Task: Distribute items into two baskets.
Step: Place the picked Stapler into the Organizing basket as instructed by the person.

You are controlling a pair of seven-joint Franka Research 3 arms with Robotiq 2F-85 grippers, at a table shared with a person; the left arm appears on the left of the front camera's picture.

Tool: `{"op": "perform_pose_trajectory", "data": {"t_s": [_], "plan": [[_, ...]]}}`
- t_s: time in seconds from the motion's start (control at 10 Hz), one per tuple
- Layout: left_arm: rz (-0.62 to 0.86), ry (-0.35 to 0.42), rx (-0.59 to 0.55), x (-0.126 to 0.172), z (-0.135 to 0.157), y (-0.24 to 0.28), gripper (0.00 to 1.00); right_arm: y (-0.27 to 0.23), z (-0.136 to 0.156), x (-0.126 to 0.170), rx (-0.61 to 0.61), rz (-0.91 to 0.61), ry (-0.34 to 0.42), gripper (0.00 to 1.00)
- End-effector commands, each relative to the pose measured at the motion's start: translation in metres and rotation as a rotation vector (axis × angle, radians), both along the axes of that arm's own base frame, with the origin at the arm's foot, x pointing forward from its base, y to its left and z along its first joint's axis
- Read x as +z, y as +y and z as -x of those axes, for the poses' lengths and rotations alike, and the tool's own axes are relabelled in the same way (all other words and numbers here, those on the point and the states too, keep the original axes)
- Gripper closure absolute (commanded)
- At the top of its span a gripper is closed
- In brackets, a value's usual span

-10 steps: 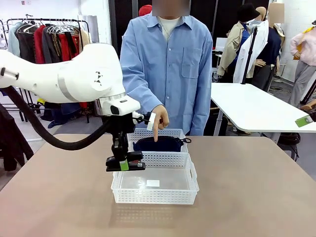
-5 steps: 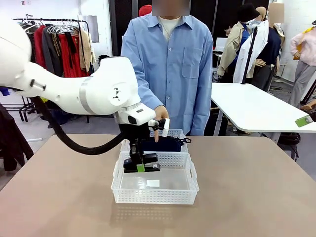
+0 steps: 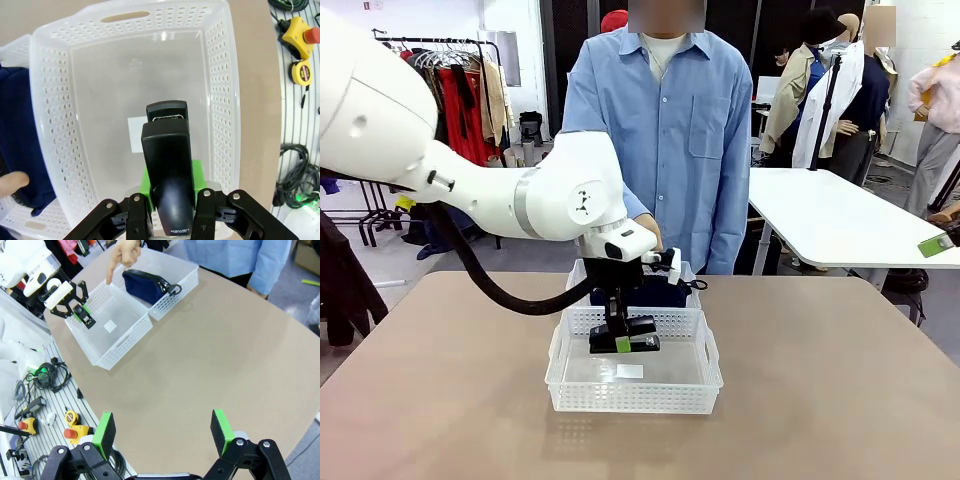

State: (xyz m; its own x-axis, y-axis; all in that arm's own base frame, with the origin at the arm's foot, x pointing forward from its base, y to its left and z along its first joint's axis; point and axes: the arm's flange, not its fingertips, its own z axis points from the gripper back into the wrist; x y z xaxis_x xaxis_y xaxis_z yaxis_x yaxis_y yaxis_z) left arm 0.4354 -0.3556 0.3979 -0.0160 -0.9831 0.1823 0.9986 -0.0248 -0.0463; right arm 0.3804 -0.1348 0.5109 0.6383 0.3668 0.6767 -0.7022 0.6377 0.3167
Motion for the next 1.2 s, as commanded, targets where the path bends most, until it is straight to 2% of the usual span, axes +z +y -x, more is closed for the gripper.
{"op": "perform_pose_trajectory", "data": {"t_s": [0.0, 0.3, 0.8, 1.1], "plan": [[-0.020, -0.031, 0.009, -0.006, 0.004, -0.005, 1.00, -0.001, 0.000, 0.001, 0.001, 0.003, -0.001, 0.00], [-0.020, -0.098, -0.022, -0.028, 0.011, -0.004, 1.00, -0.001, 0.000, 0.001, 0.001, 0.003, -0.001, 0.00], [-0.033, -0.097, -0.087, -0.061, 0.005, -0.011, 1.00, -0.001, 0.000, 0.001, 0.001, 0.003, -0.001, 0.00], [-0.040, -0.091, -0.110, -0.066, 0.005, -0.012, 1.00, -0.001, 0.000, 0.001, 0.001, 0.003, -0.001, 0.00]]}}
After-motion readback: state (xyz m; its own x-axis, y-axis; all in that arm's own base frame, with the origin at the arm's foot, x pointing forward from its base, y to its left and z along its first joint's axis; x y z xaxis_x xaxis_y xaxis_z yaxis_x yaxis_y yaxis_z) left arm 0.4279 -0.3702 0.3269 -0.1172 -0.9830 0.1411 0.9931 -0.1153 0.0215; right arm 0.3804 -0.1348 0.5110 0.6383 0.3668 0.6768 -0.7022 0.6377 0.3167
